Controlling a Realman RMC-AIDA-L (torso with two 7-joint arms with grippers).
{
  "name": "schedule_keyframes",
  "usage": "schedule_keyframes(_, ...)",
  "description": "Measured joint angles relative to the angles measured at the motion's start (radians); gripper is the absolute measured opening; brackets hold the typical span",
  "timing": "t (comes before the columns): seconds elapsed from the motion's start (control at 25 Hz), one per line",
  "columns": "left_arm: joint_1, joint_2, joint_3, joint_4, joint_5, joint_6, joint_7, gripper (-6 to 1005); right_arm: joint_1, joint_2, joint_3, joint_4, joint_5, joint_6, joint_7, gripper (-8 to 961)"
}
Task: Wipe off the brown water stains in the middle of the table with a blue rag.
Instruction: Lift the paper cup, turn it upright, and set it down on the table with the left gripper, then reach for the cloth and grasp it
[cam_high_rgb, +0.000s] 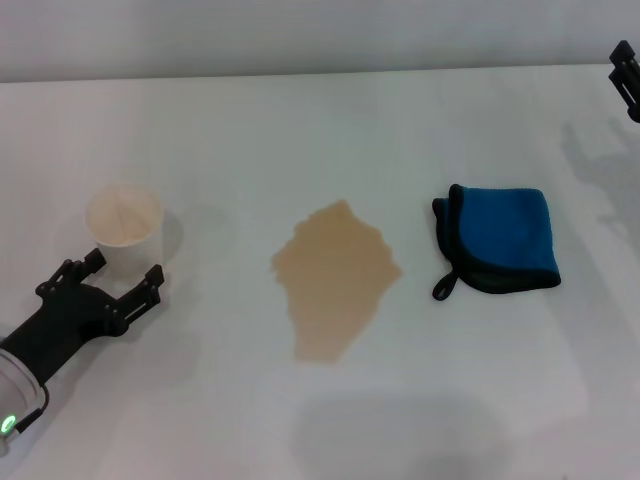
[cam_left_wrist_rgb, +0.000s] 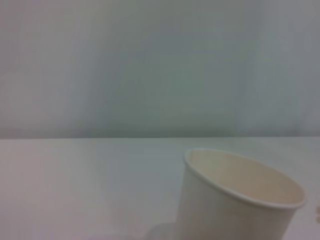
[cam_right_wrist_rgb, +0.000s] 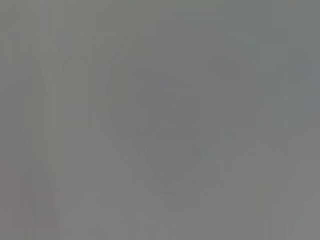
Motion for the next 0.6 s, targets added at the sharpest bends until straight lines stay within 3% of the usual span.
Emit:
schedule_keyframes(0.28,0.014,0.001,0.0,-0.017,0.0,-0.021,0.0,878,0.006,-0.003,0.0,0.0,0.0,-0.003,-0.002,733)
schedule_keyframes(0.6,0.083,0.008,0.0,-0.014,-0.001,-0.161,-0.029,877,0.006,-0.005,0.0,-0.006,0.0,-0.004,-0.007,732)
